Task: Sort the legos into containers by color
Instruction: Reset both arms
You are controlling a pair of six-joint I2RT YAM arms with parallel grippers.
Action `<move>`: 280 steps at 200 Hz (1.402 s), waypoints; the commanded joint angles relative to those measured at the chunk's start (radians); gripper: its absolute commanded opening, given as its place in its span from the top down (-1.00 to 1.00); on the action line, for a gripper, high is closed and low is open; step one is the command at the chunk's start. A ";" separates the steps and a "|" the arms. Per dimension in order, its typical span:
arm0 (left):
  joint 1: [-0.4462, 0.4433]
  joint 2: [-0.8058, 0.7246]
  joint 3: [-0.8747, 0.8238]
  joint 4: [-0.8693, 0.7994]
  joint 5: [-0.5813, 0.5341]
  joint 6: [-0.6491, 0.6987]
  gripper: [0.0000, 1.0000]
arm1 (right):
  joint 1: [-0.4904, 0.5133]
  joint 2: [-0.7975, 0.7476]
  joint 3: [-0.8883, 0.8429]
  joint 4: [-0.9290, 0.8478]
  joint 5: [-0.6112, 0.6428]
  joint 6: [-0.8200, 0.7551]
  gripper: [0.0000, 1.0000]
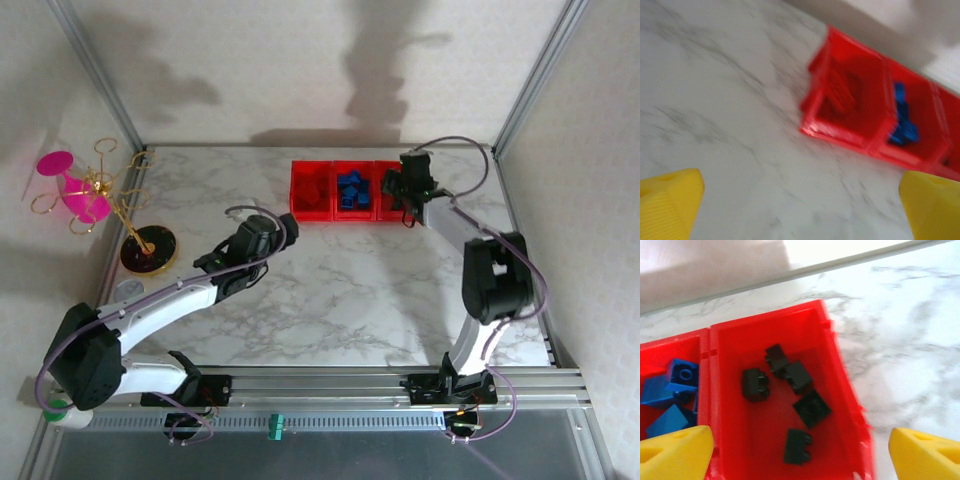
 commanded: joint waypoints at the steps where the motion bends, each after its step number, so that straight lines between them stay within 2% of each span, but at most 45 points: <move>1: 0.045 -0.040 -0.029 0.068 -0.271 0.122 -0.99 | 0.007 -0.133 -0.166 0.163 0.158 -0.085 -0.94; 21: 0.109 -0.042 -0.089 0.156 -0.384 0.190 -0.99 | 0.007 -0.225 -0.308 0.273 0.255 -0.164 -0.97; 44: 0.186 -0.028 -0.171 0.302 -0.457 0.275 -0.99 | 0.001 -0.272 -0.463 0.431 0.307 -0.266 -0.97; 70: 0.275 -0.016 -0.284 0.528 -0.418 0.396 -0.99 | -0.021 -0.272 -0.605 0.640 0.293 -0.348 -0.97; 88: 0.329 -0.003 -0.379 0.708 -0.364 0.457 -0.99 | -0.066 -0.218 -0.650 0.746 0.220 -0.351 -0.97; 100: 0.364 -0.015 -0.388 0.717 -0.289 0.463 -0.99 | -0.093 -0.179 -0.663 0.796 0.192 -0.337 -0.97; 108: 0.373 -0.021 -0.426 0.809 -0.263 0.483 -0.99 | -0.111 -0.162 -0.690 0.864 0.151 -0.335 -0.97; 118: 0.394 -0.022 -0.490 0.952 -0.166 0.518 -0.99 | -0.130 -0.147 -0.726 0.961 0.070 -0.354 -0.97; 127: 0.409 -0.004 -0.524 1.052 -0.134 0.538 -0.99 | -0.149 -0.134 -0.727 0.960 0.045 -0.332 -0.97; 148: 0.452 0.003 -0.502 1.015 -0.083 0.580 -0.99 | -0.218 -0.170 -0.779 1.005 -0.113 -0.301 -0.97; 159: 0.477 0.000 -0.495 0.965 -0.065 0.580 -0.99 | -0.250 -0.198 -0.859 1.117 -0.210 -0.295 -0.97; 167: 0.491 0.000 -0.499 0.929 -0.064 0.572 -0.99 | -0.261 -0.198 -0.913 1.240 -0.228 -0.288 -0.98; 179: 0.507 0.020 -0.547 0.982 -0.041 0.569 -0.99 | -0.266 -0.155 -0.983 1.379 -0.267 -0.301 -0.98; 191: 0.526 0.067 -0.603 1.146 0.017 0.574 -0.99 | -0.266 -0.169 -0.953 1.283 -0.265 -0.298 -0.97; 201: 0.531 0.068 -0.589 1.118 0.058 0.575 -0.99 | -0.266 -0.161 -0.959 1.313 -0.264 -0.300 -0.98; 214: 0.539 0.122 -0.622 1.267 0.090 0.581 -0.99 | -0.266 -0.163 -0.959 1.312 -0.262 -0.301 -0.98; 230: 0.561 0.225 -0.616 1.345 0.130 0.565 -0.99 | -0.266 -0.164 -0.958 1.307 -0.264 -0.300 -0.97; 241: 0.555 0.269 -0.606 1.366 0.151 0.584 -0.99 | -0.266 -0.165 -0.957 1.302 -0.262 -0.301 -0.98; 280: 0.549 0.264 -0.602 1.345 0.156 0.592 -0.99 | -0.266 -0.165 -0.957 1.300 -0.264 -0.300 -0.98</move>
